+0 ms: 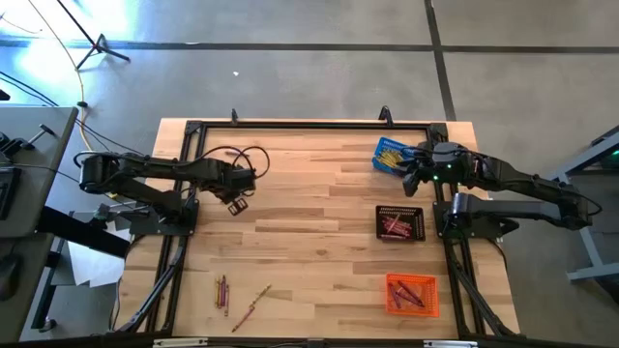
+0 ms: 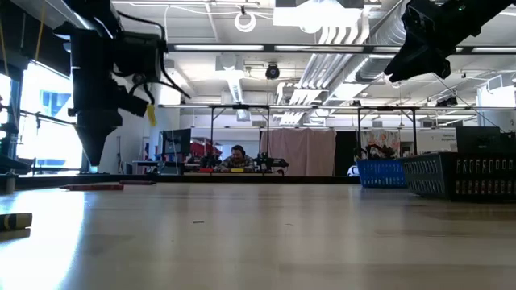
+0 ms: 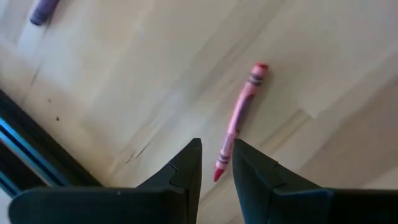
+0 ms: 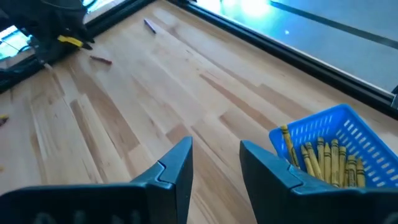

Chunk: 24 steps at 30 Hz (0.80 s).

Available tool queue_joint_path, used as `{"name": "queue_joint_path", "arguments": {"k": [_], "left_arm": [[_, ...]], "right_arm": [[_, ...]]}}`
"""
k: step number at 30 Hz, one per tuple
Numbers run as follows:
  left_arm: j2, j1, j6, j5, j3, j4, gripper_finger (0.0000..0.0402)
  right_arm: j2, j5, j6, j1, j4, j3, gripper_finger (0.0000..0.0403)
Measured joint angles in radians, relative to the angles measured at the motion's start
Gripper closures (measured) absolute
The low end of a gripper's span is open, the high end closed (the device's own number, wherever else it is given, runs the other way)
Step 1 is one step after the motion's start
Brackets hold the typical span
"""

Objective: Sort crayons
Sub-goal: Put the red crayon into the black bin

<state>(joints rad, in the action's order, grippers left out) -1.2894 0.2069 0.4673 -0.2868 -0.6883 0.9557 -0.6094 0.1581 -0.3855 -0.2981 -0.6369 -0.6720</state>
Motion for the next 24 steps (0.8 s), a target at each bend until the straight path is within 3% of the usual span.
{"name": "queue_joint_path", "arguments": {"k": [14, 24], "left_arm": [[-0.002, 0.071, -0.079, 0.091, 0.022, -0.087, 0.0325], [-0.002, 0.075, -0.085, 0.094, 0.022, -0.089, 0.0325]], "right_arm": [[-0.044, -0.001, 0.000, 0.000, 0.021, 0.000, 0.0286], [-0.130, -0.002, 0.012, 0.000, 0.021, 0.000, 0.0286]]}}
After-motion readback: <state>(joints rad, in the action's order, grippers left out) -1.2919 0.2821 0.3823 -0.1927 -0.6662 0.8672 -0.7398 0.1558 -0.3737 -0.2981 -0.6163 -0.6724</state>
